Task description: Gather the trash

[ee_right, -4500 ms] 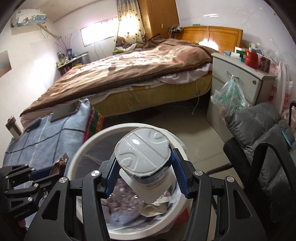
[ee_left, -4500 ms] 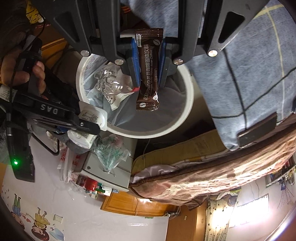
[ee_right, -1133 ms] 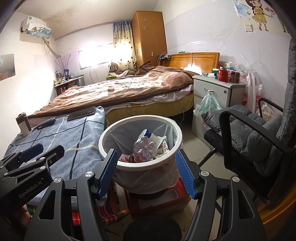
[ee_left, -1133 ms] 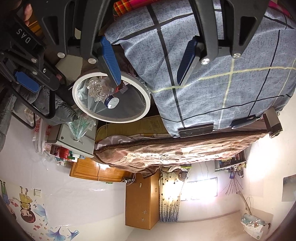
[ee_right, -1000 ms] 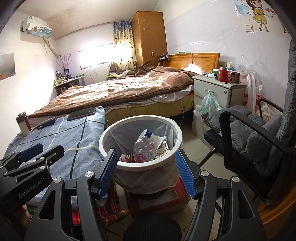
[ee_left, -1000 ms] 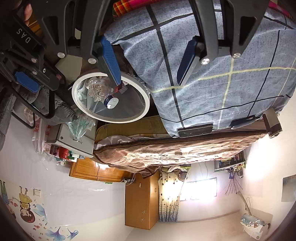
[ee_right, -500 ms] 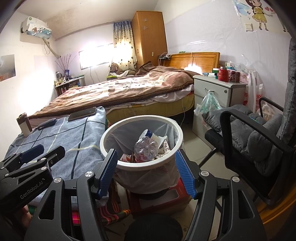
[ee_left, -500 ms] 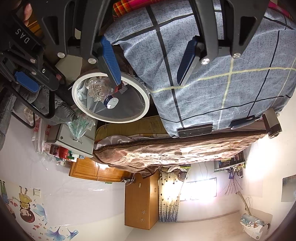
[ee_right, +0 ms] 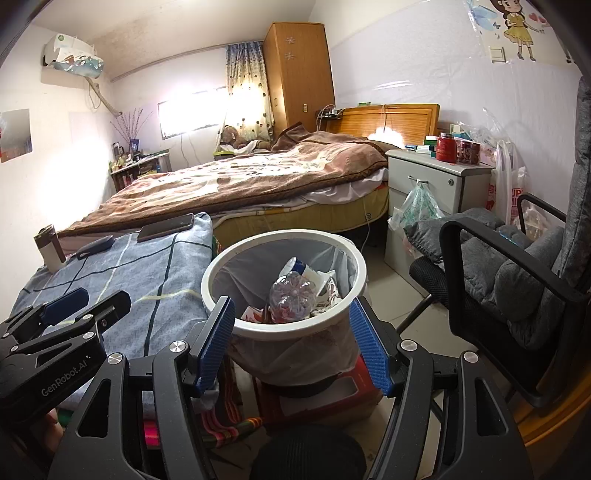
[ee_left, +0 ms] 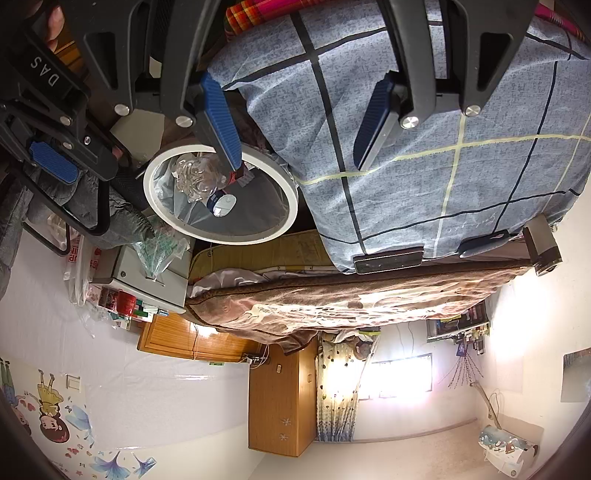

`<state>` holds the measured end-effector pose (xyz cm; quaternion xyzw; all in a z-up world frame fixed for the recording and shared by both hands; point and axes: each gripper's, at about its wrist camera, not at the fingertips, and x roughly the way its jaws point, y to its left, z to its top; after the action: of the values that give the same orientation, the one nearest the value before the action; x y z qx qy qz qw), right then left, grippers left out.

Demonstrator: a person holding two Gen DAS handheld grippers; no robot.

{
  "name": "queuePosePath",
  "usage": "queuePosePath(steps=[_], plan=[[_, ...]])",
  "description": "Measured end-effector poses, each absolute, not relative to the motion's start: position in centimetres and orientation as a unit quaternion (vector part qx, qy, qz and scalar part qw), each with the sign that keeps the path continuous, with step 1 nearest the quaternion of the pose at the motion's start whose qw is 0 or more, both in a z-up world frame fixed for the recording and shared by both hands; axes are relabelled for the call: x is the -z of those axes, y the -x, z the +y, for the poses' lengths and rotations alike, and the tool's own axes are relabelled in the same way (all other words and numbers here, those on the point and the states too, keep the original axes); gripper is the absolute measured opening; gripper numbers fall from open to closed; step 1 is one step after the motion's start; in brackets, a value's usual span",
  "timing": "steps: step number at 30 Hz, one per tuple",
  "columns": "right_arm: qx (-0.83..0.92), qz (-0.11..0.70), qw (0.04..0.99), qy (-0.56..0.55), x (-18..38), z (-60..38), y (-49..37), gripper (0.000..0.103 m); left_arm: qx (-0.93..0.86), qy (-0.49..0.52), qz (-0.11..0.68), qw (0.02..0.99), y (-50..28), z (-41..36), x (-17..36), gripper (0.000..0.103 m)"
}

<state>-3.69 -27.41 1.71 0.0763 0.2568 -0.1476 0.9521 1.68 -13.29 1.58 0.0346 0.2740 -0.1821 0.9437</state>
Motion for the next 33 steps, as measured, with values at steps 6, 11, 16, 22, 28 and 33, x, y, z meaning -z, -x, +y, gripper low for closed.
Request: queuePosePath(steps=[6,11,16,22,28,33], plan=[[0.147,0.256,0.952,-0.077,-1.83,-27.36,3.76,0.066,0.180,-0.034,0.274,0.944,-1.61,-13.24,-1.55,0.065],[0.145,0.256,0.952,-0.078,-1.84,-27.31,3.84,0.066,0.179,-0.033,0.274,0.944,-1.56,-13.18,-1.63,0.065],[0.146,0.256,0.952,-0.078,-1.80,-27.34,3.84,0.066,0.179,-0.033,0.274,0.944,-1.50,-13.09,-1.71,0.065],[0.146,0.257,0.952,-0.077,-1.79,-27.31,3.79,0.066,0.177,-0.032,0.274,0.945,-1.52,-13.06,-1.71,0.065],[0.146,0.257,0.952,-0.077,-1.78,-27.31,3.81,0.066,0.177,-0.031,0.274,0.945,-1.50,-12.96,-1.75,0.065],[0.146,0.257,0.952,-0.078,-1.73,-27.24,3.82,0.066,0.177,-0.031,0.274,0.945,-1.41,-12.91,-1.82,0.065]])
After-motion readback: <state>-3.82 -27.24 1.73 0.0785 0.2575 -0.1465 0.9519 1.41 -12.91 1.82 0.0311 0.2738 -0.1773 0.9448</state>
